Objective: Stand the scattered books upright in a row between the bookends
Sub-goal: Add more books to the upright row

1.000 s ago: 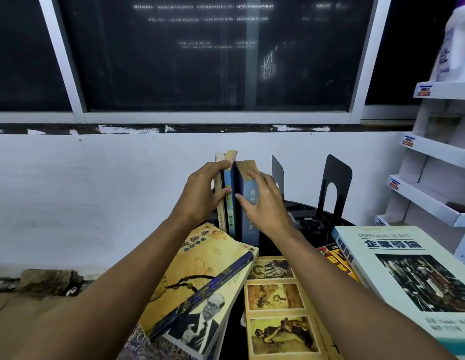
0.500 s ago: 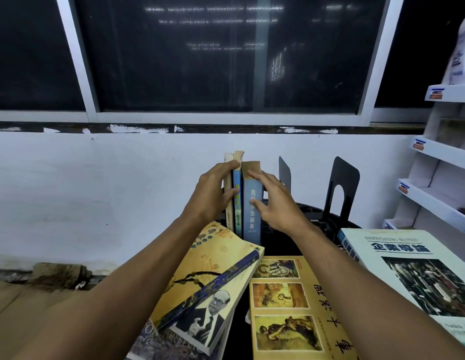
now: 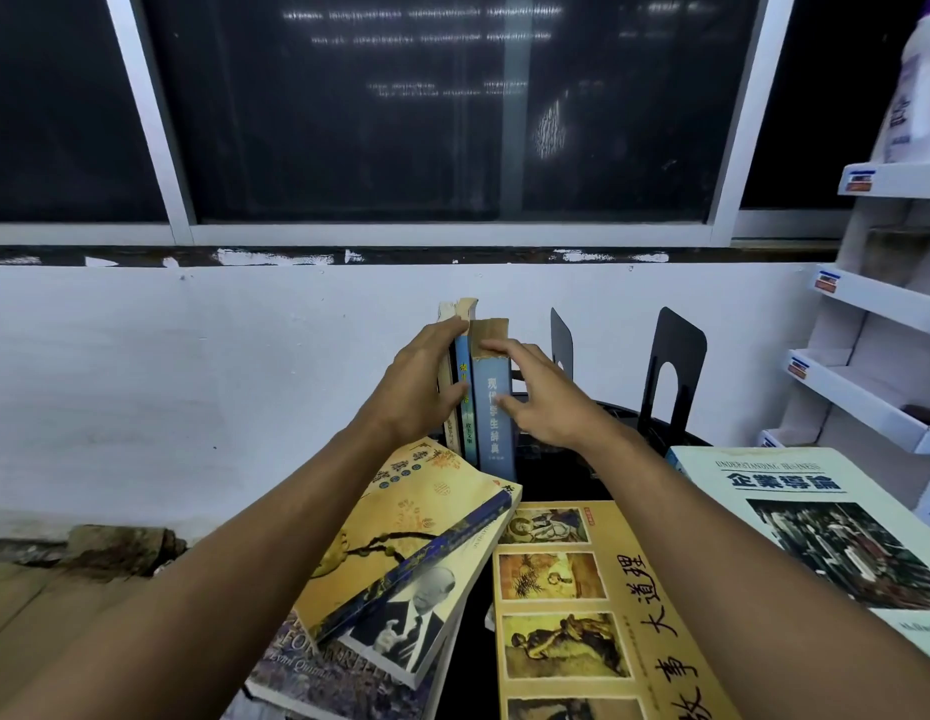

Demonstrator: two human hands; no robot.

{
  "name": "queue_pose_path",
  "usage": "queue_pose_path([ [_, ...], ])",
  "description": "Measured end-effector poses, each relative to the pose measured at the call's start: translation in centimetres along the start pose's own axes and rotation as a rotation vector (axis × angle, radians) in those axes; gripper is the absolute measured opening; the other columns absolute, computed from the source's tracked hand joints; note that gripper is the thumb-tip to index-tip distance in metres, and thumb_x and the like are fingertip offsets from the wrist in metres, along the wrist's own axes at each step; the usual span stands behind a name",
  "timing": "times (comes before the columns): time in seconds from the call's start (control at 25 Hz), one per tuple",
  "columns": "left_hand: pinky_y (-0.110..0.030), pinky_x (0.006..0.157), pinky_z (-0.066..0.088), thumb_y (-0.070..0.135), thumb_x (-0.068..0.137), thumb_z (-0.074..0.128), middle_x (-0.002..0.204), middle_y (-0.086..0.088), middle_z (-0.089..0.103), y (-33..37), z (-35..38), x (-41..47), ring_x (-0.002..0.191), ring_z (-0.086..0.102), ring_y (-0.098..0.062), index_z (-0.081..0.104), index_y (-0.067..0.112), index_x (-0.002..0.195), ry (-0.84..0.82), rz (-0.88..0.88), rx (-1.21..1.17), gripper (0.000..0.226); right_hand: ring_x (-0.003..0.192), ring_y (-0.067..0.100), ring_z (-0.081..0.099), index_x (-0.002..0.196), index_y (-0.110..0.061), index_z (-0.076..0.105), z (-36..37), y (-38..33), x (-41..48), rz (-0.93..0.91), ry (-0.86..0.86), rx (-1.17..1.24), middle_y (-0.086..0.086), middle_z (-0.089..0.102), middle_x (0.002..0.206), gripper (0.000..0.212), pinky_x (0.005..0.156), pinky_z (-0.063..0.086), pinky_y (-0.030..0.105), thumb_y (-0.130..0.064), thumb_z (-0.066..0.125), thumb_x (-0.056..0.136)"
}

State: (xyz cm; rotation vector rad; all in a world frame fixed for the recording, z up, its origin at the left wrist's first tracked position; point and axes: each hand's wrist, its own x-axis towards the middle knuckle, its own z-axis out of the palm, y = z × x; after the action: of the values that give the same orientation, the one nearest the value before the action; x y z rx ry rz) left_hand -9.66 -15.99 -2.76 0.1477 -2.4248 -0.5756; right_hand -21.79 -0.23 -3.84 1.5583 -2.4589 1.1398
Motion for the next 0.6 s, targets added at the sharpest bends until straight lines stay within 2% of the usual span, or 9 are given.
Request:
queue_pose_path([
  [0.08,-0.038,0.114,0.041,0.02,0.093,0.07,0.16,0.0,0.032,0.2,-0.4,-0.5,0.144,0.036,-0.02,0.035,0.023,0.154,-0.022,0.014,0.065,0.071,0.147,0.016,0.027,0.154,-0.046,0.021,-0.5,-0.1,-0.8,0.007,-0.021,0.005,-0.006,0.024,0.162,0.074,0.117,0.026,0.031,-0.02,0.062,0.099],
  [0.16,-0.038,0.113,0.039,0.025,0.094,0.069,0.161,0.004,0.027,0.5,-1.0,-1.4,0.147,0.032,-0.018,0.035,0.028,0.154,-0.001,0.017,0.094,0.069,0.15,0.016,0.021,0.155,-0.049,0.015,-0.8,-0.6,-1.8,0.015,0.008,0.0,-0.007,0.018,0.162,0.077,0.116,0.024,0.032,-0.024,0.062,0.099],
  [0.24,-0.038,0.11,0.04,0.028,0.093,0.069,0.16,0.005,0.028,0.7,-1.7,-2.7,0.146,0.031,-0.017,0.039,0.031,0.151,0.011,0.013,0.099,0.065,0.148,0.015,0.025,0.155,-0.045,0.02,-0.9,-1.2,-3.2,0.007,0.063,-0.034,-0.009,0.023,0.158,0.073,0.114,0.028,0.032,-0.03,0.063,0.098],
  [0.36,-0.029,0.106,0.036,0.034,0.094,0.067,0.157,0.005,0.035,0.9,-2.8,-5.1,0.143,0.035,-0.016,0.048,0.031,0.145,-0.027,0.025,0.128,0.054,0.141,0.011,0.032,0.151,-0.039,0.032,-0.2,-2.4,-6.1,0.025,0.069,-0.086,-0.011,0.034,0.148,0.062,0.113,0.036,0.041,-0.042,0.063,0.096],
  [0.48,-0.026,0.105,0.033,0.046,0.094,0.064,0.154,0.004,0.041,0.0,-3.6,-7.4,0.14,0.04,-0.016,0.051,0.033,0.142,-0.163,-0.015,0.167,0.052,0.137,0.01,0.036,0.148,-0.036,0.037,1.1,-3.5,-9.1,0.077,-0.001,-0.109,-0.01,0.041,0.144,0.062,0.107,0.038,0.036,-0.052,0.061,0.094],
  [0.6,-0.031,0.108,0.035,0.058,0.091,0.062,0.153,0.001,0.042,-1.0,-4.2,-9.5,0.14,0.041,-0.018,0.051,0.037,0.141,-0.333,-0.109,0.205,0.056,0.138,0.014,0.034,0.15,-0.03,0.036,2.5,-4.3,-10.9,0.171,-0.066,-0.135,-0.005,0.041,0.147,0.07,0.108,0.04,0.039,-0.06,0.059,0.091],
])
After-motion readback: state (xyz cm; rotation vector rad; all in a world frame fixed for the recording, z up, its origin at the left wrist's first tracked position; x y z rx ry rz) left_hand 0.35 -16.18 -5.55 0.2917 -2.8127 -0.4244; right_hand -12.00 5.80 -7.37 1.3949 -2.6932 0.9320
